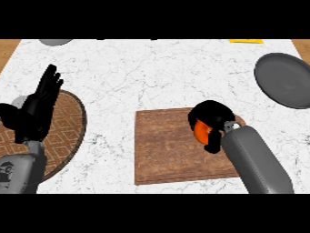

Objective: Pick the squash from the cutting board and place it in the pan

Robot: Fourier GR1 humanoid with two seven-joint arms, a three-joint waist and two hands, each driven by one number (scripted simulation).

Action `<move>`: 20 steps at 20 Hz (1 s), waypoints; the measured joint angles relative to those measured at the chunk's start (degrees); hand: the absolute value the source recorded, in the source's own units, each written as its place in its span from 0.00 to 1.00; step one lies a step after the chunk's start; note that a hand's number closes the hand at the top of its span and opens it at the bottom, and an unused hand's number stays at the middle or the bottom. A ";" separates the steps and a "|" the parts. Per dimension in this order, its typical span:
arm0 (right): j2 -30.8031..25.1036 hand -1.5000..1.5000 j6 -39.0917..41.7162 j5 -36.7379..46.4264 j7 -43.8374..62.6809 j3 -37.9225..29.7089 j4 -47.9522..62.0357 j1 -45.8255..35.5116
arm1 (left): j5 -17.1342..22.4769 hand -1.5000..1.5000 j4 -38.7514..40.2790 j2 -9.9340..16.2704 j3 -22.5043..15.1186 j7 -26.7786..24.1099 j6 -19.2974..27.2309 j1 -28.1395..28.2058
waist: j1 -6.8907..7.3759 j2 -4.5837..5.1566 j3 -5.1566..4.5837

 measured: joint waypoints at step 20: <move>6.41 1.00 -38.54 6.07 55.13 -12.81 3.50 -19.96 | 0.13 0.50 0.56 0.06 0.13 0.94 -0.69 -1.45 | 1.19 0.18 0.00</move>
